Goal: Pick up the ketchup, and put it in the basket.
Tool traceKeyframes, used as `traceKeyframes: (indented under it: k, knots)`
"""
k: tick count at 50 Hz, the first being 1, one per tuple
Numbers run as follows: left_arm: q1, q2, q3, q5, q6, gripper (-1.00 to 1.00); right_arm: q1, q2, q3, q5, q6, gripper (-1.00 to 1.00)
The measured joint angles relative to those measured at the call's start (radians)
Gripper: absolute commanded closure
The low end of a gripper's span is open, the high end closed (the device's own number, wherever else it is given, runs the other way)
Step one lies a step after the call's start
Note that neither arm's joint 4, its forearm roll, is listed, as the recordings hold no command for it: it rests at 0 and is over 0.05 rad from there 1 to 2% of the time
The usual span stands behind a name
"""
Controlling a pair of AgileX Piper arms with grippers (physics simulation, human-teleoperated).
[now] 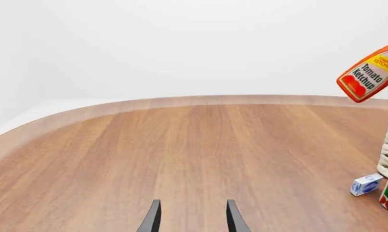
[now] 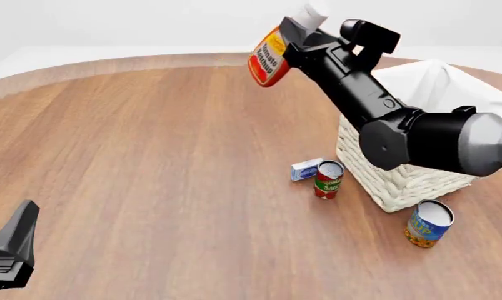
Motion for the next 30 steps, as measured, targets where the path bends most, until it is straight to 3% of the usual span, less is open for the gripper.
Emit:
traceKeyframes:
  k: [30]
  knots:
    - [0.000, 0.000, 0.000, 0.000, 0.000, -1.00, -0.325, -0.137, 0.102, -0.020, 0.056, 1.00]
